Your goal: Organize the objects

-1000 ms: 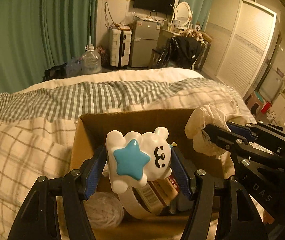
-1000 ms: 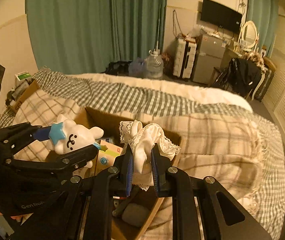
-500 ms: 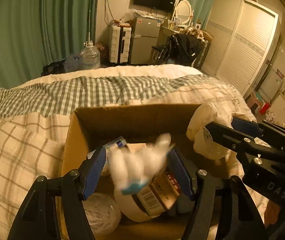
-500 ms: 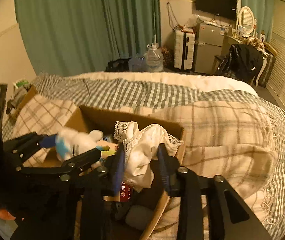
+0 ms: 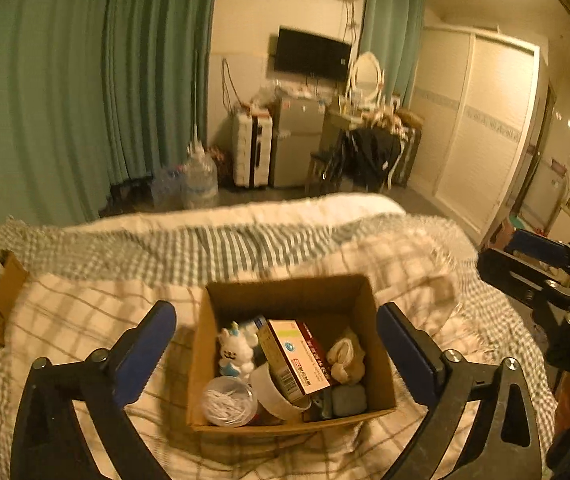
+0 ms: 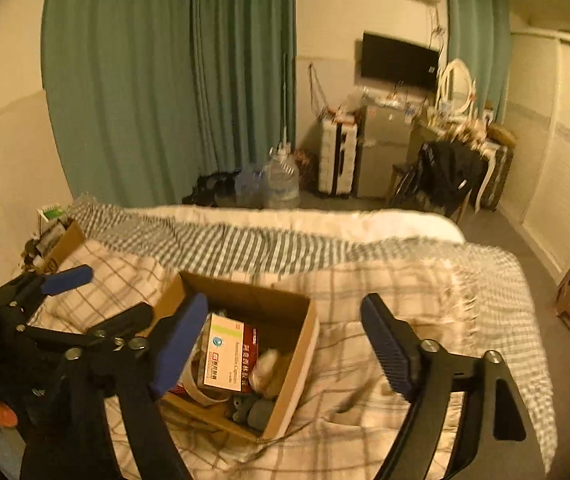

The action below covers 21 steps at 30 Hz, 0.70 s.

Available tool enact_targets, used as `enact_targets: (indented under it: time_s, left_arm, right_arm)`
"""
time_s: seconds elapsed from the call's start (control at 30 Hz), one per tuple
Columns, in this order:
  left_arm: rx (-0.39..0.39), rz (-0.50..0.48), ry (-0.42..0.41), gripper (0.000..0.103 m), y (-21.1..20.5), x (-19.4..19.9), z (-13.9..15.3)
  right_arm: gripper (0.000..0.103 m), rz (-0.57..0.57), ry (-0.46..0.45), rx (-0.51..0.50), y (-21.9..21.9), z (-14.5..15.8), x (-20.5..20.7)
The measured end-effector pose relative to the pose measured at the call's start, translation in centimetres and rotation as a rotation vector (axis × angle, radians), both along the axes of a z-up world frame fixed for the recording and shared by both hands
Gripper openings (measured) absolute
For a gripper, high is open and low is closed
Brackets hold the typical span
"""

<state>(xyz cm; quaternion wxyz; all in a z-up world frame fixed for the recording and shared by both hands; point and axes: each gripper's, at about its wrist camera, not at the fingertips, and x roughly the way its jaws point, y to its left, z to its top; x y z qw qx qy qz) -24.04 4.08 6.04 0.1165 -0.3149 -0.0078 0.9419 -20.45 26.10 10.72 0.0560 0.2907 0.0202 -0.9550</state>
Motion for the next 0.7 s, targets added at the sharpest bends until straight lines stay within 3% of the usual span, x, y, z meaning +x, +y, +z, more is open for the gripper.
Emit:
enact_targets:
  time_s: [0.23, 0.33, 0.57, 0.7]
  left_arm:
    - [-0.016, -0.005, 0.11, 0.103, -2.0, 6.0, 5.4]
    - [-0.049, 0.009, 0.159, 0.103, -2.7, 8.6, 6.8]
    - [-0.061, 0.004, 0.257, 0.103, -5.0, 14.0, 7.0]
    - [-0.029, 0.029, 0.293, 0.103, -6.2, 15.6, 5.9]
  right_arm:
    - [0.102, -0.05, 0.13, 0.054, -1.8, 5.3, 6.4]
    - [0.103, -0.062, 0.166, 0.071, -2.9, 6.4, 9.0]
    - [0.103, -0.05, 0.192, 0.099, -4.4, 5.6, 14.3]
    - [0.103, -0.068, 0.23, 0.068, -4.1, 4.6, 16.0]
